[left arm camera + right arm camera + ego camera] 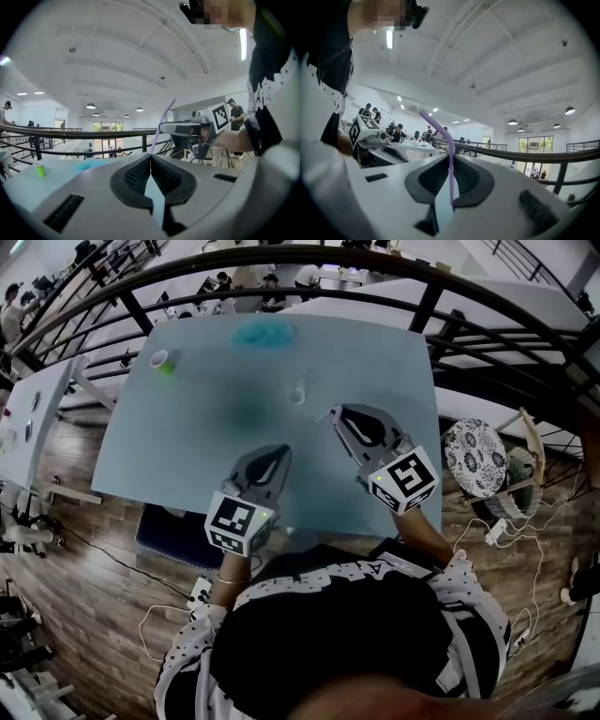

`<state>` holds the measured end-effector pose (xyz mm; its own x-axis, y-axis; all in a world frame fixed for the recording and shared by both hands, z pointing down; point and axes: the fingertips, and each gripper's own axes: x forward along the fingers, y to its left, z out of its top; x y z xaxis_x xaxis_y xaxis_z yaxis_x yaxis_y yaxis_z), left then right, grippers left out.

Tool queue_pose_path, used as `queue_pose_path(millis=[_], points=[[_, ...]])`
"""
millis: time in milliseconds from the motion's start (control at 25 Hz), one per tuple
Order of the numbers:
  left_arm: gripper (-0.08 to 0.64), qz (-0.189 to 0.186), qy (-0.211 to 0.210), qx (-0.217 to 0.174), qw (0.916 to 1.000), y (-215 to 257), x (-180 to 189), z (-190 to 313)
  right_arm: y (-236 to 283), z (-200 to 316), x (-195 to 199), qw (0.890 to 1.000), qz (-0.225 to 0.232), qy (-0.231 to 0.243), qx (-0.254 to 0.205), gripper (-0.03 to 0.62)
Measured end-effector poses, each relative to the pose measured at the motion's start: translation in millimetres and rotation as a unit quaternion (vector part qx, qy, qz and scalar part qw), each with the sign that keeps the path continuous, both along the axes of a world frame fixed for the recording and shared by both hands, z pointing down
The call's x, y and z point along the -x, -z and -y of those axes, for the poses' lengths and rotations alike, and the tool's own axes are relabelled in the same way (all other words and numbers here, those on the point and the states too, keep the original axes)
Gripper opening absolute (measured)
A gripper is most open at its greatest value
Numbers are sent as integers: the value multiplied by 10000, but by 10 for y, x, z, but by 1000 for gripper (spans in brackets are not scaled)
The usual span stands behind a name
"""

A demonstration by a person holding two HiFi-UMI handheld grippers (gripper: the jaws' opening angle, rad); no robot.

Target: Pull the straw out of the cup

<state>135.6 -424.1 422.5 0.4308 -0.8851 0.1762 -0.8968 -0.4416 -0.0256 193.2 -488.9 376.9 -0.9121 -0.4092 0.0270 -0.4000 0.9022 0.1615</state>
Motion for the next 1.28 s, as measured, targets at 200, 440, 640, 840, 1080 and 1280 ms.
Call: queue_pose_path(millis=[200, 440, 640, 840, 1080, 1280], points=[[11, 30, -53, -17, 10000, 4, -115, -152, 4, -178, -134, 10000, 51, -41, -11, 44], [11, 73, -68, -2, 10000, -15, -217, -348, -24, -403, -252, 9999, 93, -71, 23, 43], [11, 125, -32, 48, 9999, -58, -308, -497, -55, -550, -378, 9999, 69, -95, 3, 43], [11, 158, -56, 116, 9998, -82, -346, -560, -64, -635, -406, 10000, 61, -60, 41, 44], [11, 184, -154, 110, 9997, -118, -387, -602, -106, -722, -439, 9999, 45, -86, 62, 44], [11, 187, -270, 97, 9994, -116, -450, -587, -101, -743, -502, 9998, 59, -161, 41, 44]])
